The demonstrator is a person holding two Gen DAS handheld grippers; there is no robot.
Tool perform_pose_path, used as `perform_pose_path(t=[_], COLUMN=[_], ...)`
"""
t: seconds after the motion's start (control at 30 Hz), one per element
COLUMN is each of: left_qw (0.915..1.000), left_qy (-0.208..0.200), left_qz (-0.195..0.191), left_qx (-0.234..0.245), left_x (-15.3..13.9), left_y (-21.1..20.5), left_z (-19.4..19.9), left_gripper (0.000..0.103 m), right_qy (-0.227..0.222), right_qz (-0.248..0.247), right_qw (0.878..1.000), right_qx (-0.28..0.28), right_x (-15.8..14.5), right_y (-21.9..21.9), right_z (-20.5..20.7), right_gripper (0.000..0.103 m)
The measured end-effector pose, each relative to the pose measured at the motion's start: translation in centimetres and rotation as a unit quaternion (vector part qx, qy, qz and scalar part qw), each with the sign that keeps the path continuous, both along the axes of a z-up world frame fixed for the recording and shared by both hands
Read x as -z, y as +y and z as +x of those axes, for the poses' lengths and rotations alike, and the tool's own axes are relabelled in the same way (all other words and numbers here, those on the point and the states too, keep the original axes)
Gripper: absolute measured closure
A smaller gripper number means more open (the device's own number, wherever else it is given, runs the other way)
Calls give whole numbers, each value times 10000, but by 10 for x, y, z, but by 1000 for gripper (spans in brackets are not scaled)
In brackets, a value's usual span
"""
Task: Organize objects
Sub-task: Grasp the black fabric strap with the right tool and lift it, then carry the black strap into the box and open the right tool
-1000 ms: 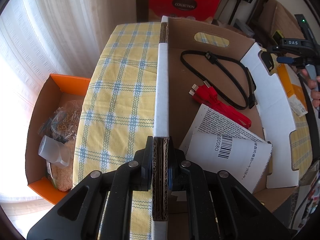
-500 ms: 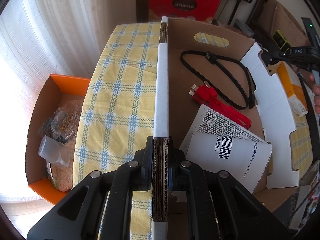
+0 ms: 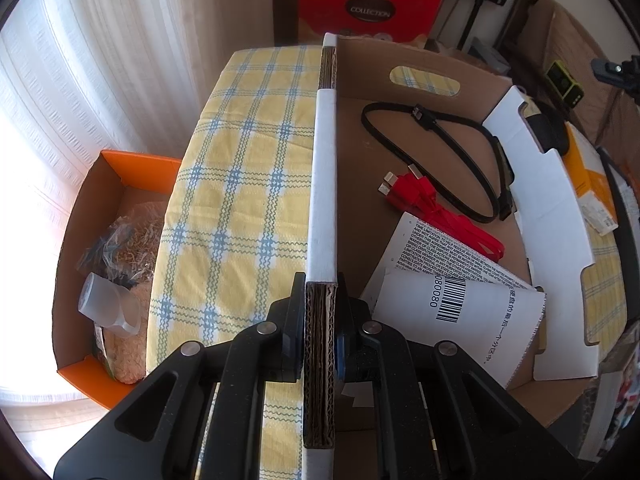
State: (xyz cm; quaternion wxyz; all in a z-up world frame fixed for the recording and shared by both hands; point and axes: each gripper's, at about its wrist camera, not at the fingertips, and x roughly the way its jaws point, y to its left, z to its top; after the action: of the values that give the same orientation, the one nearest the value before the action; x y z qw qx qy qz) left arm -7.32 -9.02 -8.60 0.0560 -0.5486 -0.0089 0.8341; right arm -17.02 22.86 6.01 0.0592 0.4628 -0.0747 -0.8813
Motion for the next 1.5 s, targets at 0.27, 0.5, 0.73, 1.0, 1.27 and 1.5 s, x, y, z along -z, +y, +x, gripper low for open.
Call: perform_pose_path(t=[0.27,0.5,0.73,1.0,1.27,1.5], left_qw=[10000,10000,10000,10000,10000,10000], left_qy=[7,5,2,1,2,-8], left_qz=[-10,-8,-12,-16,-13,-6], left_qx=[21,22,25,33,29,27], left_x=[1,1,1,1,1,2], left_y=[1,1,1,2,2,2], left_z=[0,0,1,1,1,1], left_gripper=[93,93,93,93,93,93], right_qy=[-548,-775,-813,-233,429,682], right_qz=[377,764,695,-293,-590,-1023], right_qw=[9976,9937,9941,9993,9972,9892], right_qx=[-206,-282,-186,74,-184,-802], right_x=[67,111,133,108,40,-11], right_y=[-11,-25,-27,-7,-15,-49], right_z=[9,4,-9,-7,6,22], right_gripper=[54,43,90,99,99,99])
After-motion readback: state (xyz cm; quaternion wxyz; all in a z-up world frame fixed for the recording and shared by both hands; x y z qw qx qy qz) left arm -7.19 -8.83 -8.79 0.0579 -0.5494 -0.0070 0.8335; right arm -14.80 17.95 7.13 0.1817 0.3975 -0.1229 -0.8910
